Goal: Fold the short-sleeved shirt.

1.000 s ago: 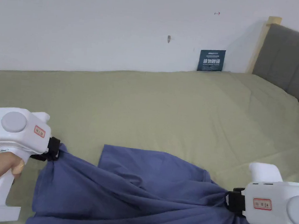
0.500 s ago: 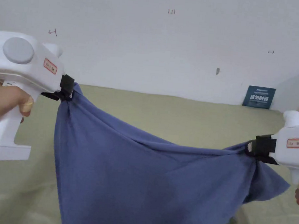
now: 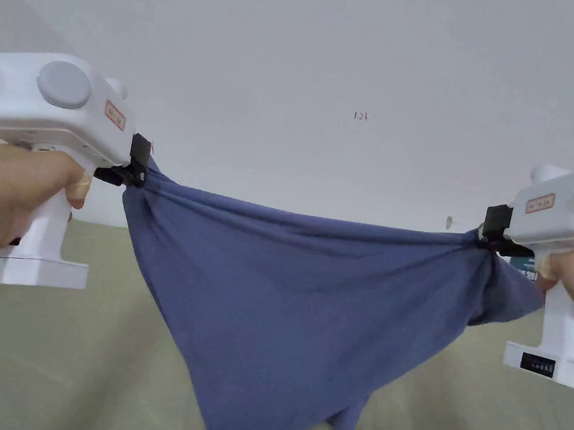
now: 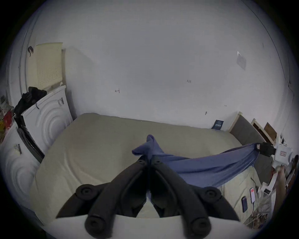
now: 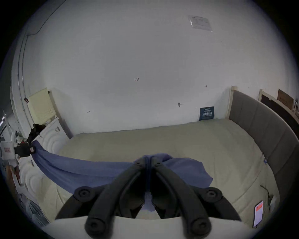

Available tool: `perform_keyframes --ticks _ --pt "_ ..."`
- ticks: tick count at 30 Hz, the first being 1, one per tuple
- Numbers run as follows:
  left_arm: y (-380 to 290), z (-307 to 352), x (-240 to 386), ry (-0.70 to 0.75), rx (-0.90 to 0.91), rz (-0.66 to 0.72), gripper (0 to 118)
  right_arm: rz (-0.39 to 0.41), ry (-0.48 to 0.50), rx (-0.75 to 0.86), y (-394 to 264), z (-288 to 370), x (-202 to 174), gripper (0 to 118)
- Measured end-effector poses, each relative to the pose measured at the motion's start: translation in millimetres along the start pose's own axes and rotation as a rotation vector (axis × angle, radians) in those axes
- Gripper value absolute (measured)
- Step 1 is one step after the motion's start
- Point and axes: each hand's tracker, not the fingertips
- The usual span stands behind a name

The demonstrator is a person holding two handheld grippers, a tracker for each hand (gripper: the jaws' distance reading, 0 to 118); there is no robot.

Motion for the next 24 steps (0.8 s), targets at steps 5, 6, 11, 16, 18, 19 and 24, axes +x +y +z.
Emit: perform_keyframes --ticks 5,6,11,16,18,19,24 --pt "-3.0 -6.7 -7.9 -0.009 -0.022 0.022 3 0.005 -0.014 -0.002 18.9 -29.8 0.8 5" --pt "-4.8 -13.3 -11.4 -0.009 -0.032 0.008 3 0.01 -0.019 -0.016 13.4 -35.2 1.1 5" --pt "-53.2 -28.6 -14.7 -0.023 -0.106 -0.025 3 0.01 -0.058 -0.082 -44.6 -30.5 17.9 5" --pt "-138.6 -15.1 -24.6 -0.052 -0.189 -0.035 3 -0.006 -0.031 -0.109 -132.2 6.7 26.2 5" --pt "-181.4 -6.0 -21.0 -0.02 -0.214 -0.026 3 -0.035 -0.021 -0.16 -161.5 9.8 44.5 5" --pt "-201.4 -1.7 -22.0 -0.017 -0.201 -0.009 3 -0.041 -0.014 -0.171 -177.9 15.7 47.9 6" --pt "-292.0 6.3 -29.8 -0.046 -0.345 0.099 3 0.031 -0.069 -0.26 -240.3 37.8 51.5 5"
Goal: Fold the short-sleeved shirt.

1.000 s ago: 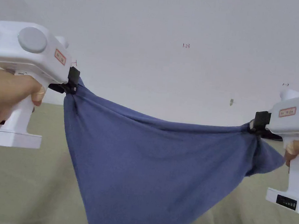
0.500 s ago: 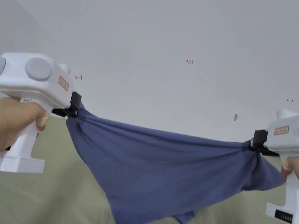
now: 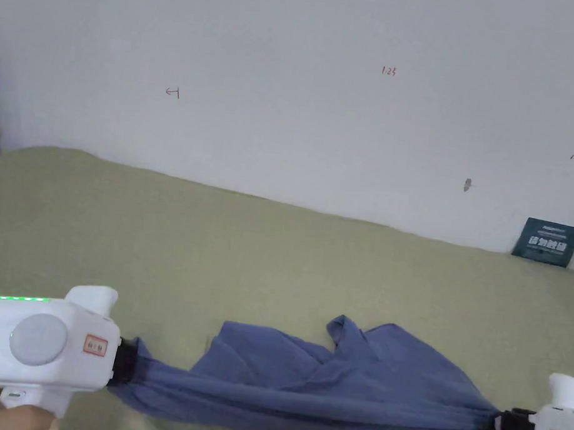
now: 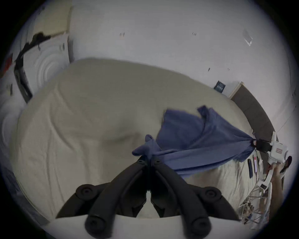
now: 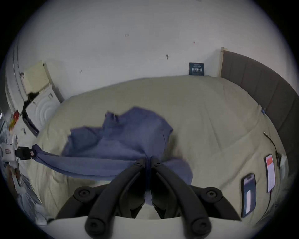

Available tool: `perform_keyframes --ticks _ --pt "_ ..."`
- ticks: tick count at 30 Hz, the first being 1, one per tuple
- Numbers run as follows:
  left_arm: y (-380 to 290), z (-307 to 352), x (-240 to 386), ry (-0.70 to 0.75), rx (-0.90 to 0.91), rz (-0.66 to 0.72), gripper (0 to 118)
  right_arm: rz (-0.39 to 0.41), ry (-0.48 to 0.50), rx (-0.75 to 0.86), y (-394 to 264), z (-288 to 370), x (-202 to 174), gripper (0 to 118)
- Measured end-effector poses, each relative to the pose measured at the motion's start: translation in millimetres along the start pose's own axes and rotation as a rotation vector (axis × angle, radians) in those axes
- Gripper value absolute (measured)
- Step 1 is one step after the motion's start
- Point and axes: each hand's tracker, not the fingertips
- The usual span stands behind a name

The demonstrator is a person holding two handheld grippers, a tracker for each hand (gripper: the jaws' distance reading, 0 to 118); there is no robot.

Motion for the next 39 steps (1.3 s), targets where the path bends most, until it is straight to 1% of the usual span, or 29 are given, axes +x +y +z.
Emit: perform_keyframes --ticks 1,3,6,9,14,15,16,17,18,19,20,21,23,25,27,28,29,30,31,32,33,34,35,37,38,39 --pt "-14.2 -2.7 -3.9 0.003 -0.002 -0.001 3 0.004 0.002 -0.029 -9.0 -7.7 8.2 6" --pt "-39.0 -12.3 -15.2 0.021 -0.028 0.007 3 -0.009 0.002 -0.059 -27.9 -3.1 7.8 5" --pt "-72.4 -13.9 -30.1 -0.003 -0.088 0.096 3 -0.018 -0.001 -0.087 -53.3 1.8 7.1 6" --pt "-90.3 -16.7 -41.2 0.007 -0.111 0.106 3 -0.054 -0.005 -0.146 -71.0 -2.3 11.1 6" --pt "-106.4 -16.6 -41.0 -0.006 -0.13 0.135 3 -0.034 -0.012 -0.118 -79.4 -5.1 11.9 6" --pt "-106.9 -15.2 -39.2 -0.009 -0.127 0.129 7 -0.04 -0.01 -0.109 -77.8 -4.1 11.9 7" --pt "-106.5 -12.7 -36.9 -0.013 -0.127 0.124 22 -0.046 -0.005 -0.1 -75.5 -1.9 12.3 13" --pt "-106.8 -7.4 -34.1 -0.011 -0.113 0.124 63 -0.045 0.003 -0.092 -73.4 6.2 8.9 36" --pt "-106.9 3.6 -27.7 -0.002 -0.101 0.122 90 -0.031 -0.004 -0.075 -70.7 14.6 6.7 64" --pt "-105.7 11.5 -24.0 -0.005 -0.089 0.114 101 -0.013 -0.018 -0.059 -68.1 21.8 4.8 92" --pt "-106.9 25.5 -19.1 -0.024 -0.034 0.106 101 0.029 -0.055 -0.03 -65.0 32.7 1.4 105" --pt "-106.8 39.5 -13.2 -0.044 0.021 0.097 101 0.039 -0.079 0.022 -64.9 47.7 -5.3 102" --pt "-106.6 65.7 -0.2 -0.053 0.116 0.046 101 0.053 -0.086 0.122 -64.9 73.8 -15.4 101" --pt "-111.4 85.0 15.3 -0.02 0.204 -0.018 101 0.056 -0.066 0.123 -65.5 94.4 -28.3 101" --pt "-119.8 104.0 28.8 0.021 0.297 -0.074 101 0.084 -0.073 0.12 -73.1 112.5 -43.8 100" --pt "-126.2 109.1 33.1 0.015 0.33 -0.102 100 0.101 -0.071 0.117 -77.9 119.7 -49.4 96" --pt "-132.4 113.3 39.5 0.018 0.341 -0.126 94 0.111 -0.067 0.123 -84.7 126.1 -55.2 83" --pt "-140.0 114.1 42.6 0.023 0.322 -0.133 82 0.128 -0.061 0.123 -93.1 132.1 -61.1 63" --pt "-144.9 114.9 45.7 0.032 0.311 -0.142 61 0.141 -0.057 0.117 -100.3 136.5 -65.9 41" --pt "-151.5 115.6 49.5 0.051 0.29 -0.155 14 0.148 -0.064 0.113 -109.0 139.4 -71.4 9" --pt "-157.1 113.7 51.2 0.077 0.263 -0.175 0 0.159 -0.08 0.109 -117.2 139.8 -74.6 3" --pt "-163.6 116.0 51.9 0.086 0.258 -0.181 0 0.164 -0.101 0.112 -126.8 142.0 -78.2 2" --pt "-169.3 115.5 51.7 0.069 0.228 -0.189 0 0.162 -0.095 0.099 -133.4 142.5 -79.7 1" --pt "-173.9 114.3 47.5 0.046 0.193 -0.189 0 0.101 -0.035 0.056 -142.8 138.6 -76.9 0" --pt "-172.7 103.9 49.9 0.047 0.173 -0.188 0 0.081 -0.019 0.04 -145.6 136.5 -76.2 0" --pt "-171.3 102.0 47.3 0.048 0.176 -0.186 0 0.077 -0.019 0.029 -147.1 134.6 -75.7 0"
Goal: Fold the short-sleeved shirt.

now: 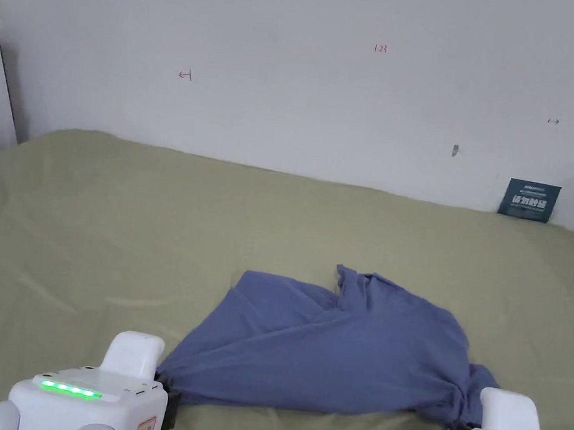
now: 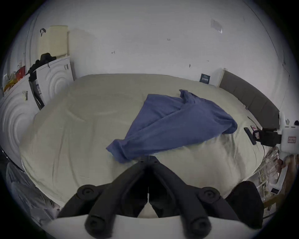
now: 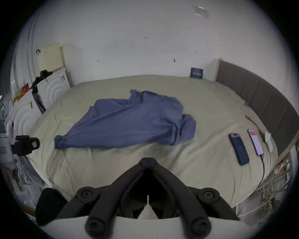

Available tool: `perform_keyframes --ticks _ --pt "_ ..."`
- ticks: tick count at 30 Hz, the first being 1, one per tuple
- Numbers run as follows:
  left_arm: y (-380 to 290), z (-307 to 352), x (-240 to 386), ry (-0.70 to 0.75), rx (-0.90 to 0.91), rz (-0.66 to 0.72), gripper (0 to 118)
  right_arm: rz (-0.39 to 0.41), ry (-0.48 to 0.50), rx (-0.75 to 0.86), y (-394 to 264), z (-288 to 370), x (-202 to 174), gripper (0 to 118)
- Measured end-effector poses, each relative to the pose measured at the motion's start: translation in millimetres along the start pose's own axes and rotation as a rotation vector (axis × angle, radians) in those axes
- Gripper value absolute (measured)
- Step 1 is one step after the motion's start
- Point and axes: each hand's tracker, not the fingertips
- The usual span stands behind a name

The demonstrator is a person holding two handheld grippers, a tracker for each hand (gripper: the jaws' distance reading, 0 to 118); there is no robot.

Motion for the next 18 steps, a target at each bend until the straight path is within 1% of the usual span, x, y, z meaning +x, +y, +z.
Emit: perform_keyframes --ticks 2,4,5,6,8,11,12,13,15,16,17,18 --pt "8.1 -3.8 -7.4 0.01 -0.008 0.007 0 -0.002 -0.004 -0.005 -1.2 -2.2 3.5 0" --pt "27.5 -11.6 -22.9 -0.045 -0.035 0.051 0 -0.005 0.003 -0.001 -0.2 -2.5 7.3 0" --pt "40.5 -17.0 -33.7 -0.046 -0.046 0.069 0 -0.005 0.002 -0.008 2.5 -4.2 9.3 0" --pt "58.0 -27.0 -44.4 -0.054 -0.095 0.072 0 0.001 -0.005 -0.01 4.4 -6.3 11.0 0" --pt "87.1 -41.1 -67.9 -0.045 -0.136 0.111 0 0.012 -0.018 -0.013 8.1 -10.3 15.3 0" --pt "115.5 -70.8 -91.6 -0.058 -0.238 0.129 0 0.001 -0.021 -0.022 11.0 -17.7 20.6 0" --pt "122.6 -84.0 -96.8 -0.098 -0.304 0.114 13 -0.011 -0.022 -0.03 10.7 -21.0 22.4 0" --pt "121.0 -95.1 -98.2 -0.121 -0.343 0.118 22 -0.014 -0.021 -0.039 10.4 -23.7 23.8 0" --pt "114.1 -111.7 -97.1 -0.105 -0.396 0.091 48 -0.014 -0.022 -0.062 9.3 -30.4 25.3 0" --pt "110.3 -122.8 -95.9 -0.106 -0.424 0.077 94 -0.014 -0.022 -0.071 8.5 -32.6 26.1 0" --pt "102.1 -133.9 -93.1 -0.114 -0.442 0.074 118 -0.009 -0.023 -0.081 7.5 -35.2 26.3 0" --pt "96.7 -136.7 -93.0 -0.116 -0.409 0.084 116 -0.006 -0.021 -0.089 6.9 -37.5 26.7 0"
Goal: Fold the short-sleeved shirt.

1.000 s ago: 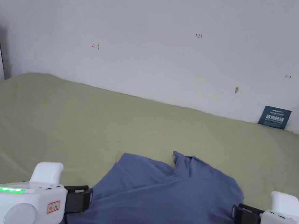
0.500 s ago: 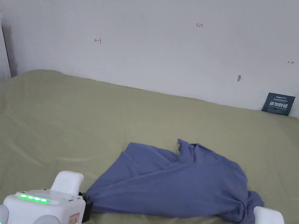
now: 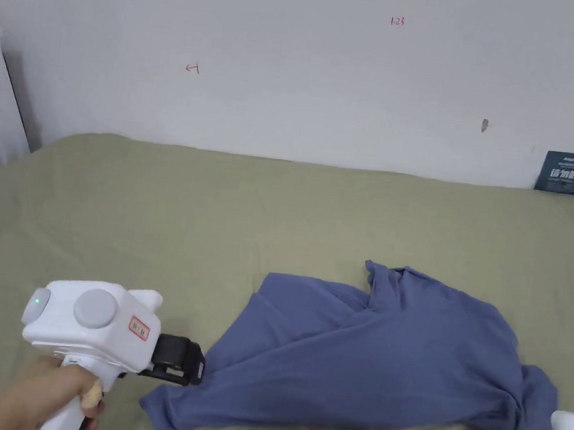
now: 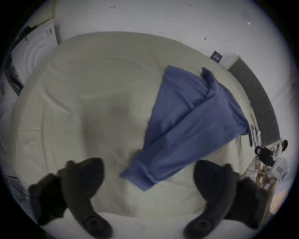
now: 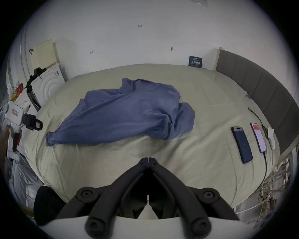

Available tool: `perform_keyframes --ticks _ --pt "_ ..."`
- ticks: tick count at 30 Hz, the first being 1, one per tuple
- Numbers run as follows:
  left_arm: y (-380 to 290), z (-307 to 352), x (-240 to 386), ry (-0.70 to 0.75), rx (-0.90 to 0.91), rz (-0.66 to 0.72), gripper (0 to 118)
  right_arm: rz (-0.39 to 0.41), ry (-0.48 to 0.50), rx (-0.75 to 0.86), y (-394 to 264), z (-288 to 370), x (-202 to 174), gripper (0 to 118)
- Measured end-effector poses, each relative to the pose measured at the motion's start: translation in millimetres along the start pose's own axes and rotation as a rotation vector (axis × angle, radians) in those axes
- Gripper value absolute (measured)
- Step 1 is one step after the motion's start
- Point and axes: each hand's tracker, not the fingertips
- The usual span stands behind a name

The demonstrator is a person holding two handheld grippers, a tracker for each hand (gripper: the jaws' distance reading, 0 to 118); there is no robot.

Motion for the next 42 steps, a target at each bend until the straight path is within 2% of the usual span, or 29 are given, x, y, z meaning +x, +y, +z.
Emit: perform_keyframes --ticks 2,4,5,7,8,9,10,11,12,15,18,19,21,22,23,24,25,27,29,30,32,34,35,37,39,40,41,42 --pt "-8.8 -12.0 0.9 -0.023 -0.033 -0.001 104 0.007 -0.003 -0.017 -0.5 -5.2 -0.2 0" --pt "-13.1 -30.6 1.3 0.012 -0.099 0.003 101 0.013 -0.004 -0.026 0.2 -9.7 0.7 0" --pt "-9.8 -34.3 3.0 0.049 -0.118 0.003 93 0.014 -0.005 -0.027 0.9 -11.3 0.4 0" --pt "-11.0 -45.3 2.7 0.101 -0.126 0.001 59 0.024 -0.001 -0.029 3.6 -14.7 -0.2 0" --pt "-13.0 -43.6 2.9 0.139 -0.108 -0.015 51 0.033 -0.004 -0.028 6.6 -17.4 -0.6 0" --pt "-12.7 -39.4 0.8 0.096 -0.061 0.005 42 0.045 -0.009 -0.029 10.0 -19.5 -1.5 0" --pt "-11.4 -34.5 1.3 0.088 -0.039 0.015 20 0.061 -0.006 -0.029 14.3 -21.3 -1.8 0" --pt "-9.9 -29.9 -0.1 0.065 -0.012 0.018 3 0.075 0.0 -0.032 22.5 -24.5 -2.1 0" --pt "-7.1 -26.6 1.2 0.011 0.009 0.037 3 0.086 0.012 -0.041 35.4 -29.5 -2.6 0" --pt "-7.6 -21.0 4.4 0.048 -0.005 0.024 3 0.12 0.049 -0.024 84.0 -49.4 -4.3 0" --pt "-9.2 -23.1 7.3 0.057 -0.006 -0.011 3 0.199 0.072 -0.004 160.6 -93.3 -7.9 0" --pt "-9.2 -23.7 6.9 0.057 -0.006 -0.009 3 0.231 0.087 -0.014 183.4 -111.1 -8.3 0" --pt "-12.5 -24.5 7.0 0.049 -0.004 0.001 3 0.242 0.092 -0.062 228.2 -151.1 -9.9 0" --pt "-13.8 -26.4 6.2 0.046 -0.007 0.009 3 0.294 0.092 -0.113 250.9 -174.9 -11.9 0" --pt "-15.1 -27.8 5.9 0.048 -0.007 0.015 3 0.313 0.097 -0.152 266.4 -192.5 -12.7 5" --pt "-18.6 -27.8 7.7 0.045 -0.01 0.016 3 0.322 0.098 -0.158 289.2 -220.2 -11.7 18" --pt "-21.2 -28.3 8.2 0.044 -0.011 0.021 3 0.361 0.11 -0.152 301.5 -236.1 -11.9 25" --pt "-25.3 -30.4 6.8 0.028 -0.021 0.045 3 0.452 0.067 -0.224 323.2 -271.5 -15.8 43" --pt "-28.9 -33.8 2.5 0.019 -0.02 0.063 3 0.525 0.061 -0.337 329.8 -303.5 -13.4 103" --pt "-29.8 -34.4 1.6 0.008 -0.02 0.073 3 0.546 0.056 -0.351 329.6 -315.9 -11.1 109" --pt "-29.6 -33.9 0.8 -0.001 -0.018 0.08 3 0.528 0.015 -0.382 326.1 -335.0 -3.8 106" --pt "-27.4 -34.9 -2.1 -0.011 -0.022 0.093 3 0.477 0.035 -0.42 319.6 -352.7 1.2 106" --pt "-26.9 -35.1 -2.7 -0.017 -0.027 0.097 3 0.461 0.075 -0.433 316.6 -359.1 5.7 106" --pt "-25.4 -37.2 -5.6 -0.025 -0.031 0.102 3 0.478 0.072 -0.444 311.1 -368.0 9.6 104" --pt "-26.0 -37.3 -5.7 -0.029 -0.031 0.105 3 0.487 0.087 -0.461 308.1 -370.4 12.5 86" --pt "-26.4 -37.0 -6.0 -0.031 -0.027 0.109 3 0.417 0.169 -0.458 311.0 -364.1 15.8 73" --pt "-27.2 -37.6 -6.1 -0.031 -0.024 0.114 3 0.39 0.172 -0.472 312.8 -361.4 16.0 59" --pt "-27.5 -37.8 -6.2 -0.032 -0.022 0.119 3 0.411 0.147 -0.454 314.2 -356.5 15.2 33"
